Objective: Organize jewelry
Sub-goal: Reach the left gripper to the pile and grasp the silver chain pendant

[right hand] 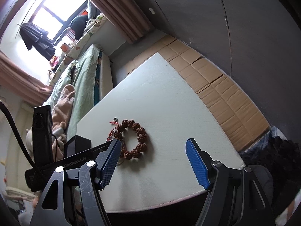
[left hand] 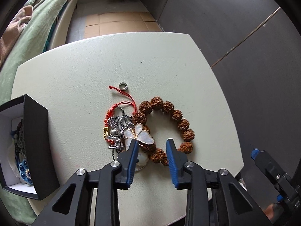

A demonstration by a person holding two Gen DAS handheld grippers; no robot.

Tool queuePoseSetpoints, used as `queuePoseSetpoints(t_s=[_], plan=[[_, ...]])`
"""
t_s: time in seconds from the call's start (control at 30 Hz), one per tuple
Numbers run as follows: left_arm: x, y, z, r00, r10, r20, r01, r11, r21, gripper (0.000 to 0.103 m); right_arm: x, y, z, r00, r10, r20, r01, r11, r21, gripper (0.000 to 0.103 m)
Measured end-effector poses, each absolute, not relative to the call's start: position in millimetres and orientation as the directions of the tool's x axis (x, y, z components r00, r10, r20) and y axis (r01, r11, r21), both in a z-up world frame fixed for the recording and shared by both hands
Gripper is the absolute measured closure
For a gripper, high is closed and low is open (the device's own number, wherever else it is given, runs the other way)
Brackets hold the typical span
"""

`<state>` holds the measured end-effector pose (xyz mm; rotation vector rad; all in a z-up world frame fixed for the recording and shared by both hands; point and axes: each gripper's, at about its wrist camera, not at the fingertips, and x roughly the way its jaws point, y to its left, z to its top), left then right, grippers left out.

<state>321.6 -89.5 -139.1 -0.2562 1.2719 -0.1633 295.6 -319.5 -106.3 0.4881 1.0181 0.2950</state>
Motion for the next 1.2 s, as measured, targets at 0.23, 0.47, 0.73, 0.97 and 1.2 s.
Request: queuePoseSetpoints(t_s=[0.23, 0.47, 0.73, 0.97, 1.2], plan=[[322, -78, -136, 0.312, -0.289, -0.905, -0.033, 0.949, -0.315, 0.102, 297, -320, -114, 0.485, 0.46, -0.744, 0.005, 0.849, 0.528, 0.031], [322, -69, -120, 0.342, -0.326, -0.882, -0.032, 0.933, -0.357, 0.103, 299, -318, -117, 0.475, 0.464, -0.747, 0.012, 0.846, 0.533, 0.031], [327, -75, -117, 0.31, -0.313, -0.898, -0.035, 0.94, -0.34, 0.103, 301, -312, -124, 0.455, 0.479, -0.751, 0.007, 0.841, 0.541, 0.031], [327, -87, -127, 0.267, -0.265, -0.927, -0.044, 0.957, -0.286, 0.056, 298, -320, -126, 0.456, 0.475, -0.753, 0.023, 0.839, 0.543, 0.031], [332, -96, -134, 0.264, -0.244, -0.933, -0.048, 0.963, -0.266, 0.053, 295, -330, -128, 0.462, 0.467, -0.754, 0.041, 0.838, 0.544, 0.031]])
